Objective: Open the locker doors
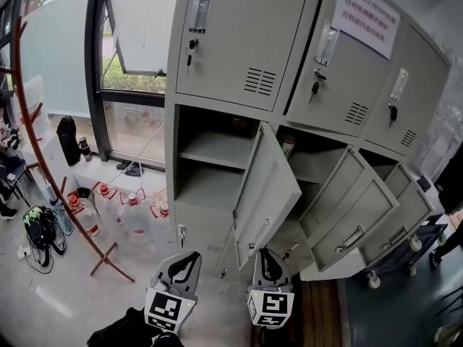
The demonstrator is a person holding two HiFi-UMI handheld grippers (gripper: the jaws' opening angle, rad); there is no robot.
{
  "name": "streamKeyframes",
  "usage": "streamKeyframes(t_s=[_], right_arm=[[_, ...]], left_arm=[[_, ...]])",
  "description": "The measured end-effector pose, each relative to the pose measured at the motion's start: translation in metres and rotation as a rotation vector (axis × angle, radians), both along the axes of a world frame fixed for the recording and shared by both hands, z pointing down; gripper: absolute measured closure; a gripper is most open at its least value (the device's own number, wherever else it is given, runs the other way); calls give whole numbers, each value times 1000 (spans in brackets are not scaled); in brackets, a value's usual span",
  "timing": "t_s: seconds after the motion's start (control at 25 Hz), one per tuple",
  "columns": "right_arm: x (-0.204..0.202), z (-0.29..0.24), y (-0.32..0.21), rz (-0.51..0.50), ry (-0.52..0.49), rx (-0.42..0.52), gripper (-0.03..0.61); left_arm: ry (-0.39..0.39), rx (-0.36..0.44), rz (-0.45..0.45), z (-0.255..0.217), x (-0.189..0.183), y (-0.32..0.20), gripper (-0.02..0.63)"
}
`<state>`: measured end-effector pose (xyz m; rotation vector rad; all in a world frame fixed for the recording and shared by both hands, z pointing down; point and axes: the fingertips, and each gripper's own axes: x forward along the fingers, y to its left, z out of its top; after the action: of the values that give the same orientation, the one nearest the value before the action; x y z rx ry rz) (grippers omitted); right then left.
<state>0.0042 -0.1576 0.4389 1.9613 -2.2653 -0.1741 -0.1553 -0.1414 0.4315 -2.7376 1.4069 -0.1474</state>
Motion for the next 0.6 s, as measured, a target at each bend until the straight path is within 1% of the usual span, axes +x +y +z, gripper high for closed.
streamKeyframes(t_s=[0.16,0.32,0.48,0.6], right_arm=[[14,0,-1,33,-3,0,538],[20,0,-2,45,-4,0,540],[22,-1,-2,48,-9,6,540],[21,-6,3,47,-16,22,552]], left_arm=[[-1,3,20,-1,9,-3,588],[-3,7,32,-2,15,-5,588],[-6,10,30,-2,15,-6,588],[-11,10,23,-2,12,-3,588]])
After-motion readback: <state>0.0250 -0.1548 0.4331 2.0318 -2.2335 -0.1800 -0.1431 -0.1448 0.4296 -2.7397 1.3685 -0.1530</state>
